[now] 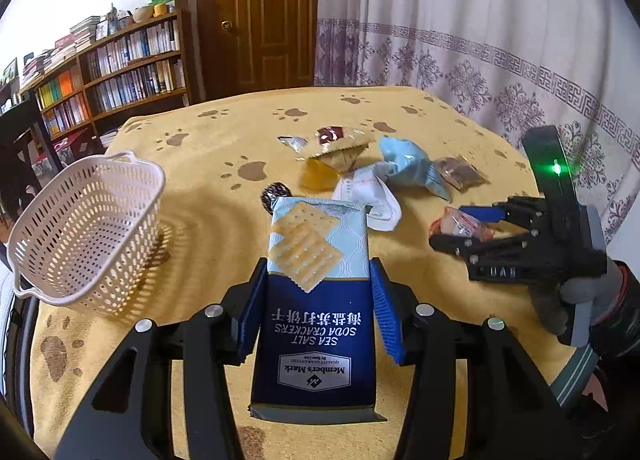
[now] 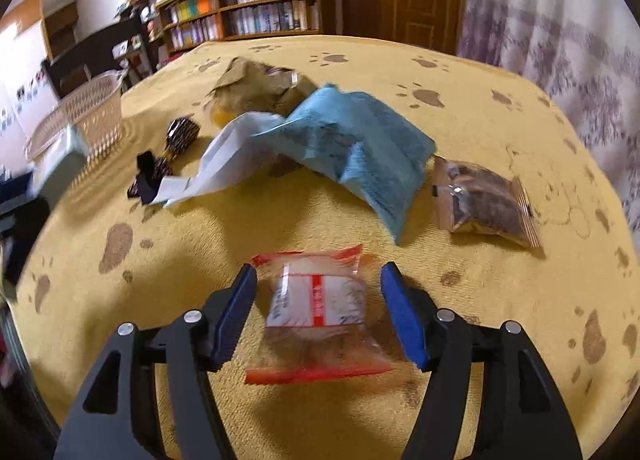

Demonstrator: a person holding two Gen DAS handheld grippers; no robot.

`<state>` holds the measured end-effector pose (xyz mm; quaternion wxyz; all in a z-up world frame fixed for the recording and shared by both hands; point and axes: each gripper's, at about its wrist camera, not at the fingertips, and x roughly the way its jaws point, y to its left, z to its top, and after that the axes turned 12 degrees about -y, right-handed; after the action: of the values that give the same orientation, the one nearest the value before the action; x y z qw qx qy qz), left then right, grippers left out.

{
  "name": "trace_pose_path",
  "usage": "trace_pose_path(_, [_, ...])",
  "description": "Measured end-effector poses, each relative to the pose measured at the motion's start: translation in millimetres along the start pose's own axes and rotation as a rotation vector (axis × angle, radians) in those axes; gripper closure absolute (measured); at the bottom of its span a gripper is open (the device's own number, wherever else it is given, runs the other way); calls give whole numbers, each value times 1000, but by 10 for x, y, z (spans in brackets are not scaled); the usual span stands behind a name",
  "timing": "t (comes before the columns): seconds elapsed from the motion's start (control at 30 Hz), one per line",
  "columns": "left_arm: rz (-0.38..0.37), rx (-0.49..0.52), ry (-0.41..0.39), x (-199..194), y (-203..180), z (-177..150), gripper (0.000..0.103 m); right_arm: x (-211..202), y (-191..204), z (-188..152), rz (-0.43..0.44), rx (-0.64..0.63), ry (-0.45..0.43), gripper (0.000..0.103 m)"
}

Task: Organize snacks
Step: 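Lift the cracker box with the left tool while the right tool grasps the red-labelled bread packet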

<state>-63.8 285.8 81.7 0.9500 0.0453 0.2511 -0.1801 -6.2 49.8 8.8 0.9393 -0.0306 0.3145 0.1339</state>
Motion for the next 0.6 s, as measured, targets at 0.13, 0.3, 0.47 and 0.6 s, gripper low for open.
trace_pose_path(0.13, [38,-11,-21,-42,132,53,53,-34,83,-23,-20,-41,-3,52])
trace_pose_path(0.3, [116,-35,-51,-96,389,149,53,-93,109,-55,-28,-11,-6,59])
trace_pose_path(0.47, [191,-49,-84,-173,583,227,53,-152,109,-75,-10,41,0,60])
trace_pose_path(0.6, [238,-45,-109,-210,693,296,53,-202,141,-62,14,81,-6,60])
